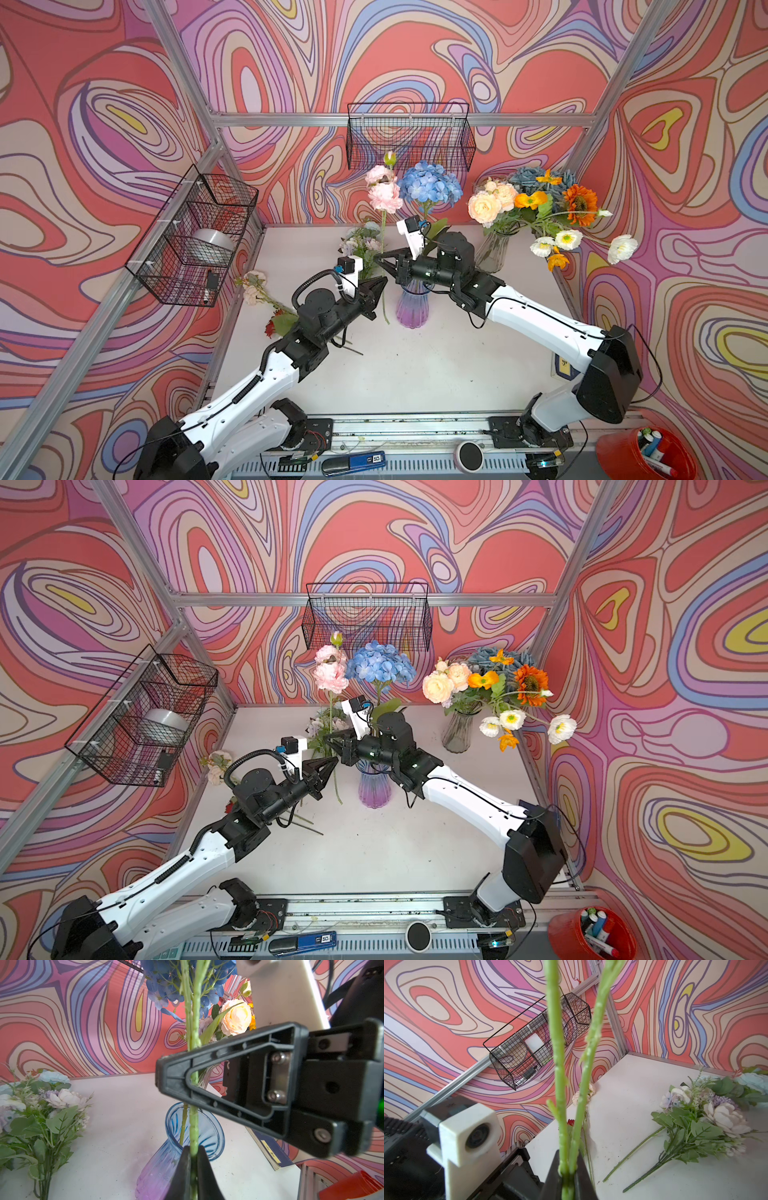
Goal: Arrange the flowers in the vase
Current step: 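Close the right gripper on the carnation stems beside the left gripper, then lower the carnations into the blue-purple vase with right while left draws back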
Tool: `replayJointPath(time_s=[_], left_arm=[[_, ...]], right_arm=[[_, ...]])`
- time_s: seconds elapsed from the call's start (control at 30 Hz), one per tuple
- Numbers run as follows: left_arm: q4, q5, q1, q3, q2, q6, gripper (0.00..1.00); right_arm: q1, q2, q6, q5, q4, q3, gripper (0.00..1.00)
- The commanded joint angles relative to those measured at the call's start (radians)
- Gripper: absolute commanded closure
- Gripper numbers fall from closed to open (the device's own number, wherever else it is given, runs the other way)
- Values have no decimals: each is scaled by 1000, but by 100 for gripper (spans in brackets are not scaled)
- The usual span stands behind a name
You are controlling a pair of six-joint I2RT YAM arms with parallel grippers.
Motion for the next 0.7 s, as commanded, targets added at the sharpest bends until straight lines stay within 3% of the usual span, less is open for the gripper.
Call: replayJointPath(time_s=[0.0, 0.2, 0.4, 0.5, 0.67], left_arm=[[14, -56, -8, 0, -25, -22, 36], [8, -263, -4, -74, -62, -106, 19], [-142, -491, 37, -157, -131, -274, 7], [-241, -543, 78, -188, -171, -382, 0], [-328, -566, 131, -240, -226, -515, 0]], right_arm=[[7, -47, -61, 57, -53, 0, 100], [7, -114, -213, 256, -199, 15, 100], [7, -164, -307, 337, -234, 60, 100], [8, -180, -363, 378, -219, 66, 100], [7, -195, -463, 419, -91, 25, 100]])
